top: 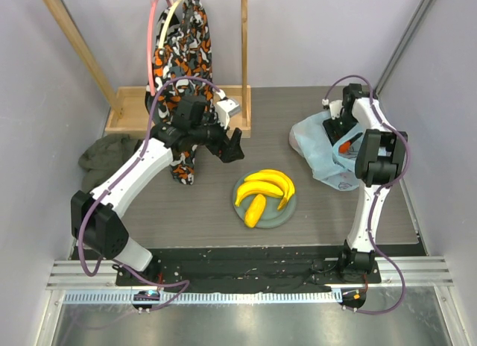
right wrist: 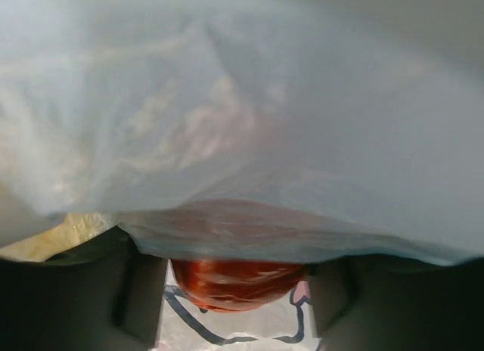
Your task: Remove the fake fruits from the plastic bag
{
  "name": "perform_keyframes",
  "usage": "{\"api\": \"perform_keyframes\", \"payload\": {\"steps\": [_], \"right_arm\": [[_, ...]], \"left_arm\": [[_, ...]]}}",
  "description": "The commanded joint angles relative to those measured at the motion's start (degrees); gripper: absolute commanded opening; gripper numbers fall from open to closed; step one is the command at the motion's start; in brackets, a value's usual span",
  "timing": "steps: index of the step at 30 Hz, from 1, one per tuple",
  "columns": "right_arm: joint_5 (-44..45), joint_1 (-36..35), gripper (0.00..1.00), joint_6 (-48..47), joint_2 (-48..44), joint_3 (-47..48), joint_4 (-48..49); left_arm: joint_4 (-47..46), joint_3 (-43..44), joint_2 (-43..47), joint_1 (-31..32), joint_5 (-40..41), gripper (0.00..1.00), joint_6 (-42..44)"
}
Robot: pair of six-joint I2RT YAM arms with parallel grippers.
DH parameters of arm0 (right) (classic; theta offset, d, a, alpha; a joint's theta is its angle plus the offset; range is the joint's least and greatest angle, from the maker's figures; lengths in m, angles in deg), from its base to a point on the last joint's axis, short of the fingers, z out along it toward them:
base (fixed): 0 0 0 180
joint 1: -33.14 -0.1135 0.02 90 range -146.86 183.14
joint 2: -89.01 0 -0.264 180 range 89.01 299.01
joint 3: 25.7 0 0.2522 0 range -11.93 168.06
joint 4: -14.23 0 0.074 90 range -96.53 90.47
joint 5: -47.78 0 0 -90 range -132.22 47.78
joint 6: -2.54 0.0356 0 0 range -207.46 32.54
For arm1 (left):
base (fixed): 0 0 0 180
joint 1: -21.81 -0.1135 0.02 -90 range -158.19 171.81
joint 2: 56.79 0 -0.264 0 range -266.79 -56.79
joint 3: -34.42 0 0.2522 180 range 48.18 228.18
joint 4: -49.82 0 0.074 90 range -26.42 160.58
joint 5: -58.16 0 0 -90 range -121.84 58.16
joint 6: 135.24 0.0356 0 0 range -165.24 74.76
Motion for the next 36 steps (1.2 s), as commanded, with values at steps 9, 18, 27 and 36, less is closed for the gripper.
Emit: {"api": "perform_keyframes", "payload": {"steps": [9,18,27,36], "right_arm": [[-0.04,0.48,0.44,-6.71,-17.5,-4.36,-4.13],[-1.53,-0.4,0.45,-20.06,-33.57,-14.9,-17.06],[0.02,-23.12,0.47,-29.39,-53.96,-27.27,-16.73],[-9.69,-41.15,0.47,-28.95,-57.24,-32.56,-11.01]], "left_arm": [[-1.54,3.14,1.02,0.39,-0.92,0.85,0.1],[-1.98,4.11,1.55,0.39,-1.71,0.85,-0.52],[-1.01,3.41,3.57,0.39,-0.83,0.86,0.36],[1.01,2.44,6.91,0.39,2.51,0.87,3.52]]}}
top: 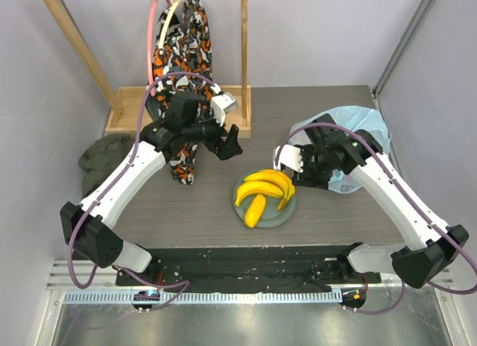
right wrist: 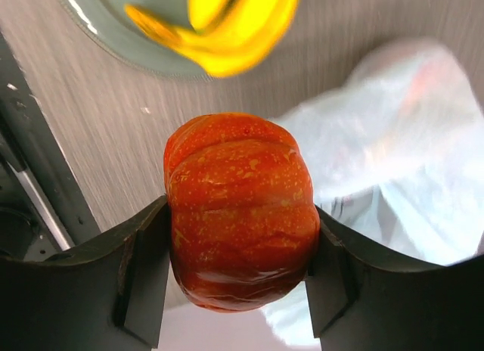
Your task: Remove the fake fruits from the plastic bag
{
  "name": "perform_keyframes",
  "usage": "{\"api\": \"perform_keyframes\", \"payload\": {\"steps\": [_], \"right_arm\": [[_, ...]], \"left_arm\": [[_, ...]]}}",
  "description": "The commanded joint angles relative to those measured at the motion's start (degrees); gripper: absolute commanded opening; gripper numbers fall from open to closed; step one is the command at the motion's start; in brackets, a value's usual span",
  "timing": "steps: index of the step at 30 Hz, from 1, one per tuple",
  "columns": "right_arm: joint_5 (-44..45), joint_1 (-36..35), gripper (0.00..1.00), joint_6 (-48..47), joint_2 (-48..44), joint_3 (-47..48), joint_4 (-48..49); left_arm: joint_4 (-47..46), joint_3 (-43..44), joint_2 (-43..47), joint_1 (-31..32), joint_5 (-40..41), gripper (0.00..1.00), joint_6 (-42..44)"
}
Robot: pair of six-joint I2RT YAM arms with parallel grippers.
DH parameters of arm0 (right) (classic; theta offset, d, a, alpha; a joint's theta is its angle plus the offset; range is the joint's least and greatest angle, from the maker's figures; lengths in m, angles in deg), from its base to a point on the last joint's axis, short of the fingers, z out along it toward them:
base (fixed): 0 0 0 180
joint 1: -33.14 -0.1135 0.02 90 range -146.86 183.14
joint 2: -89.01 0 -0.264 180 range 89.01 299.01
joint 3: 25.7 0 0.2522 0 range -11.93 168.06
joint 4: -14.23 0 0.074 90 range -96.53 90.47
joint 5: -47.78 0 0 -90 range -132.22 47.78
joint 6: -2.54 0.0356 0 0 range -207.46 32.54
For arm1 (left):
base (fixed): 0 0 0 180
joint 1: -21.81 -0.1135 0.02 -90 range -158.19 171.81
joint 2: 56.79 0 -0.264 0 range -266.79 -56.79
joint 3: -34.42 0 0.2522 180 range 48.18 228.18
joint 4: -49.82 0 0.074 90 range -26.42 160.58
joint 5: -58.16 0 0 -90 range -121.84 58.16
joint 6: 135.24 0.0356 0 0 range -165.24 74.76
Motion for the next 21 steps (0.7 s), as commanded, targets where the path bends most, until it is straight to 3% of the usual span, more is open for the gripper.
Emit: {"api": "perform_keyframes", "payload": {"steps": [1,5,10,21], "right_arm": [[-7.04,-7.12,0.46,-0.91,-1.2,-3.98,7.91],[-3.79,-15.21,0.45,-1.86,-5.85,-15.75,24.09],[-2.38,-19.52,0.46,-7.14,-9.99,-31.23,42.53],[2.09,-25.49,0.51,-12.24,-9.38,-45.47,60.5]], "left_arm": [[0.51,0.25,4.07,0.06,2.16,0.87,2.76],[1.82,-0.63,6.27,-0.82,3.22,0.88,4.25],[2.62,-1.07,8.38,-2.49,3.83,0.88,5.22],[2.7,-1.95,10.75,-7.59,2.87,0.89,3.46]]}}
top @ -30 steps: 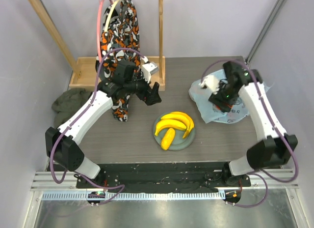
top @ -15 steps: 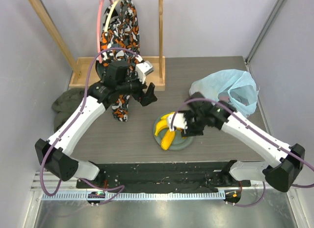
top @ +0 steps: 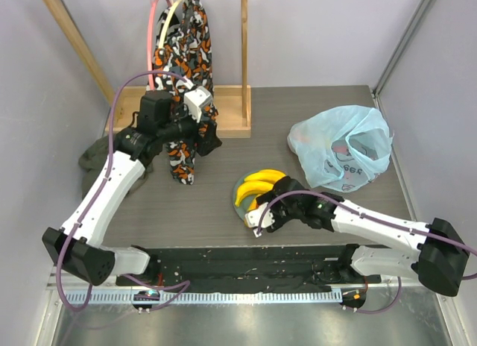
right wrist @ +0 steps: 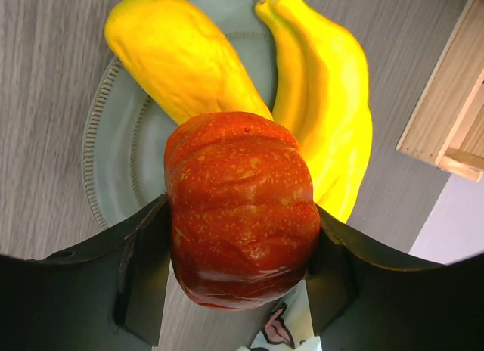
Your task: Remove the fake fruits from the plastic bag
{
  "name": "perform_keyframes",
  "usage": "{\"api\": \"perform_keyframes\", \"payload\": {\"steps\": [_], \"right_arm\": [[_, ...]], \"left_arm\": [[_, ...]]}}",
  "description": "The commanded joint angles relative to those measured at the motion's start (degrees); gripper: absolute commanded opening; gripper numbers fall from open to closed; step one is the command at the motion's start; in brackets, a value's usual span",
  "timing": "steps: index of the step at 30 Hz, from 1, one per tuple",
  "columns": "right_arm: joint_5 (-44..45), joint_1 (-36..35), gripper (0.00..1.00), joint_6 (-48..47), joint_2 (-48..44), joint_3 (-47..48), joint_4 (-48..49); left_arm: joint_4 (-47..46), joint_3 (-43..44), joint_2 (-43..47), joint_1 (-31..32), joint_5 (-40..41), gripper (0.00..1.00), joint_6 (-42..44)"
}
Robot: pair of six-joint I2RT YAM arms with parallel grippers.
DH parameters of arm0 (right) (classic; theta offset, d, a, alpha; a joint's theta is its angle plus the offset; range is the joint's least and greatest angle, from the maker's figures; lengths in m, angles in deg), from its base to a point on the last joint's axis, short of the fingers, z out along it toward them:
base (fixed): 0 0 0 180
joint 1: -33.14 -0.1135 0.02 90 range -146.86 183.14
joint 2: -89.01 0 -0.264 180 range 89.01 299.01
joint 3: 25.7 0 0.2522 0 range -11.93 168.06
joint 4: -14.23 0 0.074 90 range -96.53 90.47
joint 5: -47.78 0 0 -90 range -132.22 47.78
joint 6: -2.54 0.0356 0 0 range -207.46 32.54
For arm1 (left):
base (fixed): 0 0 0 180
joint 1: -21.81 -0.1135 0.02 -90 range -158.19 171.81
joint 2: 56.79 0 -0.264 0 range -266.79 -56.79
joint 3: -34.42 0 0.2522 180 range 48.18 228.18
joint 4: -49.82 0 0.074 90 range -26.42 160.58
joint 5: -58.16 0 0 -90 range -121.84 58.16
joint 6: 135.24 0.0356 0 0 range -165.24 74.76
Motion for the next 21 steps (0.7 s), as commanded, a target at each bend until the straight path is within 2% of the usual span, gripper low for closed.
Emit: {"api": "perform_keyframes", "payload": {"steps": [1,7,9,10,12,13,14,21], "right_arm": [[2.8,-2.44,0.51,-3.76,-0.44,-4.98,13.18],[6.84,-3.77,0.51,-6.49,0.52,-10.61,18.99],[7.55,-3.77,0.55,-7.11,0.79,-12.19,22.32],[8.16,-3.94,0.65,-7.19,0.88,-12.63,23.3],[8.52,-3.94,0.76,-7.28,0.96,-12.99,23.4],[8.52,-3.86,0.94,-7.28,0.88,-12.81,23.31],[8.52,-3.94,1.0,-7.28,0.7,-11.94,22.09],[5.97,-3.94,1.0,-1.75,-5.6,-3.6,4.88]], "left_arm": [[-0.38,-0.64,2.45,-1.23,-0.46,0.89,-0.17],[-0.38,-1.25,3.32,-2.37,-0.98,0.89,-0.69],[-0.55,-1.43,3.33,-2.81,-1.25,0.89,-0.78],[-0.55,-1.43,3.41,-2.99,-1.33,0.89,-0.95],[-0.73,-1.52,3.41,-3.07,-1.51,0.89,-1.13],[-0.82,-1.52,3.41,-3.16,-1.69,0.89,-1.13],[-0.9,-1.6,3.41,-3.16,-1.77,0.89,-1.39],[-1.52,-1.52,3.33,-3.16,-2.92,0.89,-2.1]]}}
